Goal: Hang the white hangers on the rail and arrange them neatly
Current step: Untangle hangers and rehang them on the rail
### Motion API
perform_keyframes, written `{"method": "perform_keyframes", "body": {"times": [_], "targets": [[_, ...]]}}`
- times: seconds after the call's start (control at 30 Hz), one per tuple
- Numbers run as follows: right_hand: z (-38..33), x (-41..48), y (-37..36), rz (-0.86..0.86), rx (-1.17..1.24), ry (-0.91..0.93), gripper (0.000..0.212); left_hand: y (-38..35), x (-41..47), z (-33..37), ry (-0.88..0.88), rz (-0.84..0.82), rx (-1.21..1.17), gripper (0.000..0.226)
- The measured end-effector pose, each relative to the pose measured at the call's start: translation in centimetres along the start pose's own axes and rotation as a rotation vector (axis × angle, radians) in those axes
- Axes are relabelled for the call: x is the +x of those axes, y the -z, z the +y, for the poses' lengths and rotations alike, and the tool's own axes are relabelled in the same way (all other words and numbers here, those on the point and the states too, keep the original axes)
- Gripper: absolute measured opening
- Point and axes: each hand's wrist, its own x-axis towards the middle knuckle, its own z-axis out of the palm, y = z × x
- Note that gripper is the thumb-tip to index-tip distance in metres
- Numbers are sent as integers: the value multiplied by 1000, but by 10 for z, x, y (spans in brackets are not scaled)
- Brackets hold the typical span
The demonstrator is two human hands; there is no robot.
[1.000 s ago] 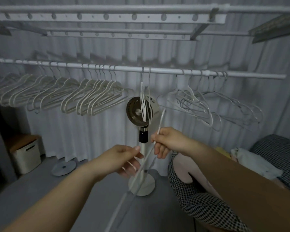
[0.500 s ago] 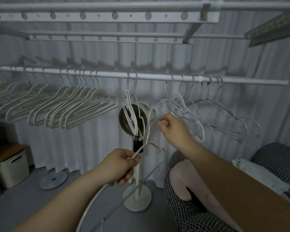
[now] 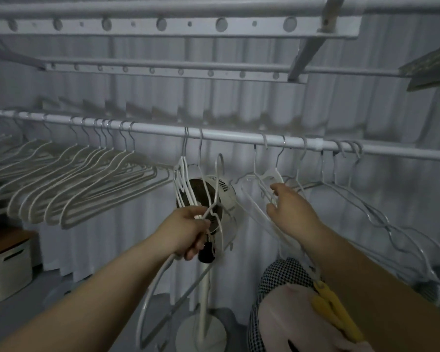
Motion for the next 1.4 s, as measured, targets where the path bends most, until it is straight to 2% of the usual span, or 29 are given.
{"method": "perform_keyframes", "body": {"times": [0.1, 0.2, 0.33, 0.4, 0.5, 0.63, 0.77, 0.97, 1.2, 1.4], "targets": [[0, 11, -9, -92, 113, -62, 49, -10, 10, 3, 10, -37, -52, 32], [-3, 17, -16, -178, 325, -133, 49, -19, 24, 2, 62, -63, -140, 36], [1, 24, -19, -196, 443, -167, 51, -23, 42, 0, 120, -82, -266, 30], [5, 27, -20, -182, 440, -145, 50, -27, 45, -2, 125, -108, -279, 19], [10, 29, -20, -154, 350, -77, 53, -32, 43, -7, 120, -146, -263, 17], [18, 27, -20, -187, 379, -113, 56, -46, 42, -16, 123, -153, -294, 39], [23, 22, -17, -179, 391, -113, 55, -74, 33, -14, 95, -146, -382, 47], [33, 13, -8, -154, 513, -108, 55, -89, 54, -14, 59, -18, -406, 46], [45, 14, -9, -170, 571, -123, 51, -76, 67, -12, -65, 169, -266, 39], [54, 18, -10, -186, 618, -107, 46, -55, 76, -15, -136, 173, -168, 31]]}}
